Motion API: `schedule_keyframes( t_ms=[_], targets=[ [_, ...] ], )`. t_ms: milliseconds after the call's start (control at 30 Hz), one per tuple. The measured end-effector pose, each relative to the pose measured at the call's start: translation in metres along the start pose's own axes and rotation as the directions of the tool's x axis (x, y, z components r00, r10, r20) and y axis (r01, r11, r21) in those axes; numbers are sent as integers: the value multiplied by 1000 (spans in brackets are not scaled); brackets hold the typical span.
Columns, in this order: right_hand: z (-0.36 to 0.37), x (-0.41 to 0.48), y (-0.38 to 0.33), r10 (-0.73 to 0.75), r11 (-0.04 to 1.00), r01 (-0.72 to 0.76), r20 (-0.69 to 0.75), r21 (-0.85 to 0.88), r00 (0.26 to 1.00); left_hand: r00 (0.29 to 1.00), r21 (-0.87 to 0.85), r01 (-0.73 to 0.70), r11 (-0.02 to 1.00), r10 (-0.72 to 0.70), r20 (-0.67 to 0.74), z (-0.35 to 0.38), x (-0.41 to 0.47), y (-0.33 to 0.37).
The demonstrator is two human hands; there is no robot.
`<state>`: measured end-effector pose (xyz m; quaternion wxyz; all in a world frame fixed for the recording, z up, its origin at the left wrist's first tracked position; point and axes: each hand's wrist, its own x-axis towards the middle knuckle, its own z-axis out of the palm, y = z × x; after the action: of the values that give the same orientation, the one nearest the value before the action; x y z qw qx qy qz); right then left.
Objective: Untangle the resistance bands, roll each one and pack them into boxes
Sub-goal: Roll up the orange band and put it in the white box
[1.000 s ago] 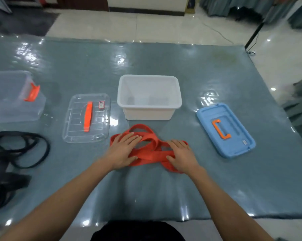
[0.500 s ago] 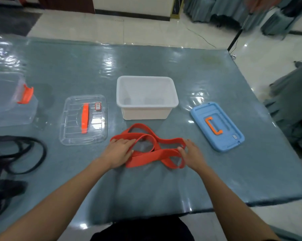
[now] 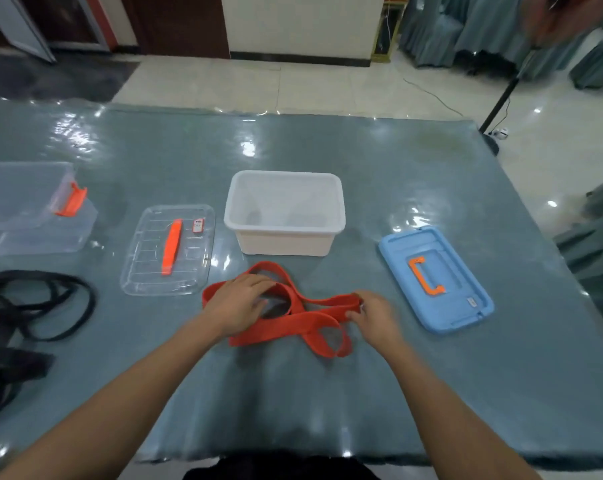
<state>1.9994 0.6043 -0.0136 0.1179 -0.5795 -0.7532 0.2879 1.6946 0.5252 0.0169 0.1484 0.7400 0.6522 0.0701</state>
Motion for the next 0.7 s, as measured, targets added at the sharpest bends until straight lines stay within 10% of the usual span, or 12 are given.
schedule_keyframes(
  t_ms=[300, 700],
  targets=[
    [-80, 39, -68, -564, 824, 547, -310, -148, 765, 997, -182, 24, 983, -37, -68, -48, 58, 64],
    [-213, 62, -141, -680, 631, 730, -639, -261, 359, 910, -699, -155, 698, -175, -377, -176, 105, 137]
  ],
)
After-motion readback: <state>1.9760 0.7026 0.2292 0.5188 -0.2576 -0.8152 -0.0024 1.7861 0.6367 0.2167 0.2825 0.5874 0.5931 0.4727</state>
